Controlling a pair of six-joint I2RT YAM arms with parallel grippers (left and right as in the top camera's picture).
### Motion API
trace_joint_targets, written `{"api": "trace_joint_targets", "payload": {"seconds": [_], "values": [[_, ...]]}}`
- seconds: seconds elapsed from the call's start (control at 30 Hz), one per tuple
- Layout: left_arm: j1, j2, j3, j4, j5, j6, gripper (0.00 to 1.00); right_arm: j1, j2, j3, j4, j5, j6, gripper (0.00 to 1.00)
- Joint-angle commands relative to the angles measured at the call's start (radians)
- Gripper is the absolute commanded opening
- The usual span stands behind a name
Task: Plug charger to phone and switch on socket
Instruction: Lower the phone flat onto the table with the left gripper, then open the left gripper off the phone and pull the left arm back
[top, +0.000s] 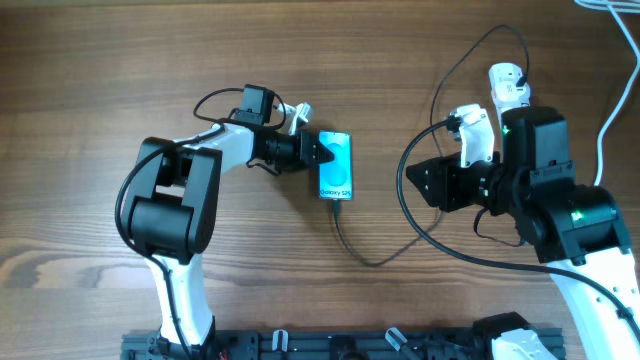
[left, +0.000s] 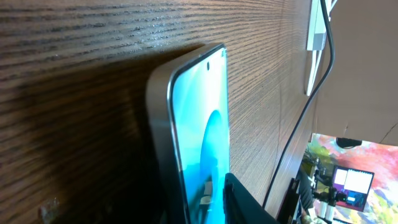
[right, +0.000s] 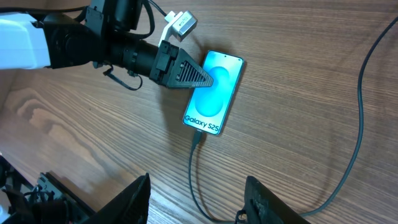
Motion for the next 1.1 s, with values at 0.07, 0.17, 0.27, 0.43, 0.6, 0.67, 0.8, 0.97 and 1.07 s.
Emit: {"api": "trace_joint_targets", "payload": {"seconds": [0.07, 0.17, 0.27, 0.43, 0.6, 0.67, 0.8, 0.97, 1.07], "values": [[-0.002, 0.060, -0.008, -0.023, -0.111, 0.024, 0.26, 0.000, -0.003, 0.010, 0.000, 0.019, -0.018, 0.50], [-0.002, 0.060, -0.008, -0.026, -0.113, 0.024, 0.27, 0.000, -0.003, 0.010, -0.003, 0.019, -0.018, 0.50], [-0.002, 0.060, -0.008, -0.026, -0.113, 0.024, 0.30, 0.000, -0.003, 0.010, -0.012, 0.019, -0.018, 0.51], [-0.002, 0.060, -0.008, -0.037, -0.113, 0.024, 0.31, 0.000, -0.003, 0.010, -0.024, 0.019, -0.018, 0.51], [-0.002, 0.060, -0.008, -0.049, -0.113, 0.024, 0.31, 0.000, -0.003, 0.010, -0.024, 0.019, -0.018, 0.51], [-0.002, 0.060, -0.008, -0.051, -0.113, 0.024, 0.31, 0.000, -0.003, 0.010, -0.024, 0.019, -0.017, 0.51], [0.015, 0.047, -0.007, -0.058, -0.113, 0.015, 0.32, 0.000, -0.003, 0.010, -0.025, 0.037, -0.016, 0.51], [0.088, -0.067, -0.007, -0.134, -0.113, 0.002, 0.40, 0.000, -0.003, 0.010, -0.031, 0.183, 0.106, 0.50], [0.142, -0.216, -0.007, -0.204, -0.113, 0.006, 0.41, 0.000, -0.003, 0.010, -0.032, 0.262, 0.190, 0.47]]}}
